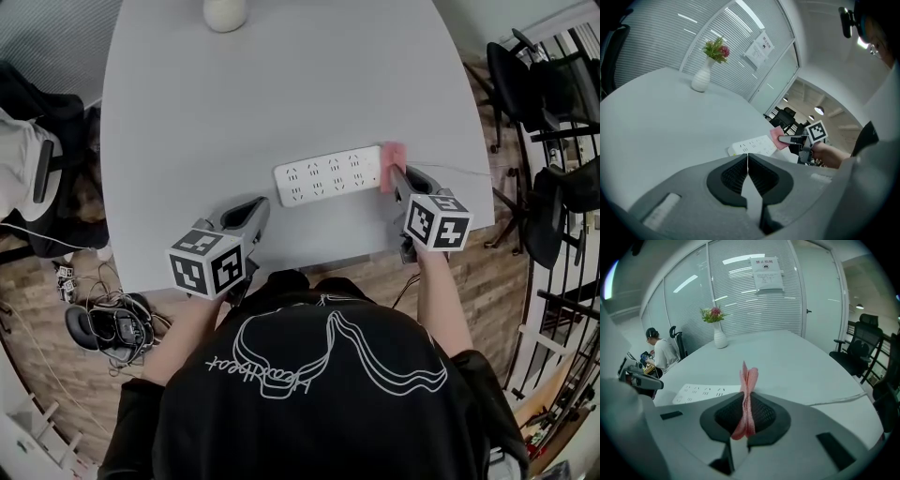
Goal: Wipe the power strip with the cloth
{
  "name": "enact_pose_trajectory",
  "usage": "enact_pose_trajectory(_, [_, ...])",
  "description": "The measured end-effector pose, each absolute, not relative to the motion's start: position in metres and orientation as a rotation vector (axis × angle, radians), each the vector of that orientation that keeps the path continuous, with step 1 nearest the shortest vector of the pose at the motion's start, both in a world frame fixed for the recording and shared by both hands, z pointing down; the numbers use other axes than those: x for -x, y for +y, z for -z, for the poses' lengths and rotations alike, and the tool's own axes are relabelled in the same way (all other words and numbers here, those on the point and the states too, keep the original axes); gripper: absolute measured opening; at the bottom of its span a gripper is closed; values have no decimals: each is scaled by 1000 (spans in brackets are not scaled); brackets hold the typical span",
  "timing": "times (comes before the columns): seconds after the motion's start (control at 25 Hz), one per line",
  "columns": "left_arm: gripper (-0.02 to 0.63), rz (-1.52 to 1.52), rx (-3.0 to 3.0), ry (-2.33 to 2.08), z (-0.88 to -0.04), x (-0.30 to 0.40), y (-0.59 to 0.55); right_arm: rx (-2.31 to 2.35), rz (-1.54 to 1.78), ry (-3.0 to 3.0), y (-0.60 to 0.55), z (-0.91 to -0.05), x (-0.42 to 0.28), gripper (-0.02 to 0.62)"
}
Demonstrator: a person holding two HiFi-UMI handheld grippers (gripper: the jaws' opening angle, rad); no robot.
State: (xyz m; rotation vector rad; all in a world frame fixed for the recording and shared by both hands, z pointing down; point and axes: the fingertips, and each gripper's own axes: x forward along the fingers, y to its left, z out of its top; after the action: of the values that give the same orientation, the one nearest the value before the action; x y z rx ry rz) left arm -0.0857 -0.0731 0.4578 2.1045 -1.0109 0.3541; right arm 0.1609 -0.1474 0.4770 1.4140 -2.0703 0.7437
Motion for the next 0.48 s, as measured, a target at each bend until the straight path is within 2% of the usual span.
enact_pose_trajectory(0.48, [15,-339,-2105,-1032,-453,92,-68,-1347,-791,-2249,-147,-435,-108,40])
